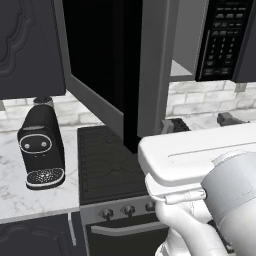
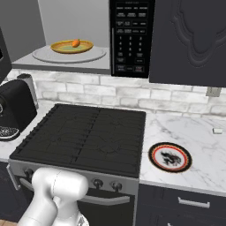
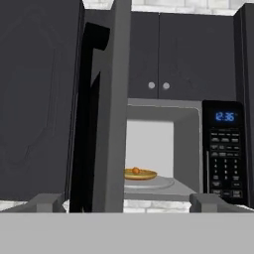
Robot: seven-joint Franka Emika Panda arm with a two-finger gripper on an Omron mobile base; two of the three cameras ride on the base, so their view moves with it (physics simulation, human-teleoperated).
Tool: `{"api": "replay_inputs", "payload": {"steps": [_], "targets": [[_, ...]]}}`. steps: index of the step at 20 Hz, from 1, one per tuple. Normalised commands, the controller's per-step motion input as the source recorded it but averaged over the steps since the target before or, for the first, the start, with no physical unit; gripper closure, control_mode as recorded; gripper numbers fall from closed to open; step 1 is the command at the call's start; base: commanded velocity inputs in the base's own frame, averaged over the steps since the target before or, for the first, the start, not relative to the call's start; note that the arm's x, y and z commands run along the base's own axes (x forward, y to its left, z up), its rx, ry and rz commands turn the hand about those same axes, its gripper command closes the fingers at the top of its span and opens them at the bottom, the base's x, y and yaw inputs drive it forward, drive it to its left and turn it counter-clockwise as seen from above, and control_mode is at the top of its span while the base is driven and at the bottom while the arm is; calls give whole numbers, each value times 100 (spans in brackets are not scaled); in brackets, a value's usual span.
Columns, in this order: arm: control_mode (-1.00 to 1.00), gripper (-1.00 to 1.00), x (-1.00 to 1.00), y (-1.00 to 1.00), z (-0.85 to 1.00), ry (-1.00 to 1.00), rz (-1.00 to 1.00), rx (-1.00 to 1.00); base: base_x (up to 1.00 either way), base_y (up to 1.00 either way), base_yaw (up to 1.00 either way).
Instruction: Pick the carrot from the counter and place it in the microwave. Then turn on the microwave.
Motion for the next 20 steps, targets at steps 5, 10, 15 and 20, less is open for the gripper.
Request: {"api": "replay_inputs", "payload": {"steps": [5, 10, 15, 20], "targets": [[-100, -100, 0, 18, 0, 0, -5, 0, 0, 0, 0], [-100, -100, 0, 19, 0, 0, -6, 0, 0, 0, 0], [-100, -100, 0, 20, 0, 0, -6, 0, 0, 0, 0], [-100, -100, 0, 17, 0, 0, -8, 0, 0, 0, 0]]}}
